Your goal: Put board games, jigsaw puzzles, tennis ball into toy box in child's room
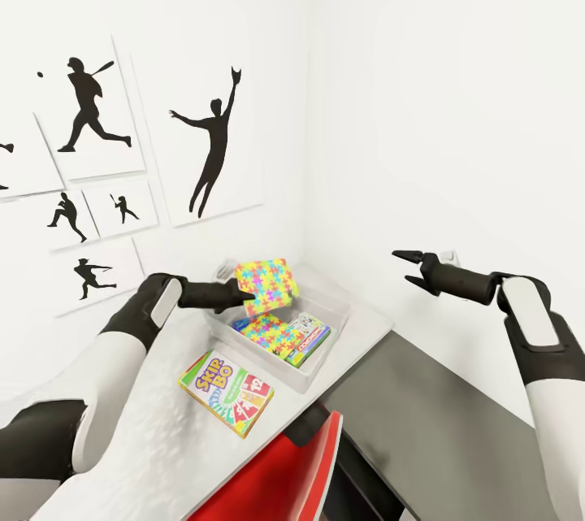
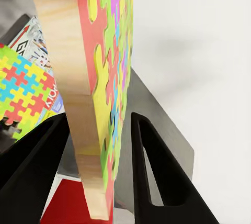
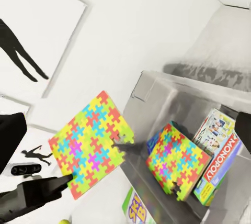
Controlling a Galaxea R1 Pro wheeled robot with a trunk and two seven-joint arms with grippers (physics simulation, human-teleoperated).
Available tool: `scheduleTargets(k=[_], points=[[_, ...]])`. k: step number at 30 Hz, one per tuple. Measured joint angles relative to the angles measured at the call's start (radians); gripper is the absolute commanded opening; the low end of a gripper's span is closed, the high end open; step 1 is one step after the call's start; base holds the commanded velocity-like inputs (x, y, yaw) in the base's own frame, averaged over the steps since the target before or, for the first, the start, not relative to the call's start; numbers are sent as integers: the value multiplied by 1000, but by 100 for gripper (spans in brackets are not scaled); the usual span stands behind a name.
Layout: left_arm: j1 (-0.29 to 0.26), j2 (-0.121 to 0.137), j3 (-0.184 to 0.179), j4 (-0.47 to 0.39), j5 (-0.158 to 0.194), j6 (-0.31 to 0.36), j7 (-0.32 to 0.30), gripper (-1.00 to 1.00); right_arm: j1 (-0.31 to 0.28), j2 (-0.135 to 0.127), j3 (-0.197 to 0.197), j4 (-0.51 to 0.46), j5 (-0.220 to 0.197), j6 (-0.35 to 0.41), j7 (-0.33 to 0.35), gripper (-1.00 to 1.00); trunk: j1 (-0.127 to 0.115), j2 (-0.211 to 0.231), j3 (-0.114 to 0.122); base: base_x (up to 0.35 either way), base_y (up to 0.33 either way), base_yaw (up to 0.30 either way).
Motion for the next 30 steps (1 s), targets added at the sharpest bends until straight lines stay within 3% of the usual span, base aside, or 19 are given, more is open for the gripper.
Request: scheduleTargets(k=[3, 7, 15, 30], points=[[0, 0, 51, 1, 1, -30, 2, -100, 21, -2, -2, -71, -1, 0, 0, 100, 0, 0, 0, 0, 0, 0], [0, -1, 82, 1, 2, -42, 2, -100, 35, -5, -3, -106, -4, 0, 0, 100, 0, 0, -1, 0, 0, 0], [0, -16, 88, 3, 2, -44, 1, -100, 44, -11, -4, -112, -6, 0, 0, 100, 0, 0, -14, 0, 0, 0], [0, -16, 91, 5, 6, -49, -37, -100, 59, -13, -5, -112, -6, 0, 0, 100, 0, 0, -38, 0, 0, 0]])
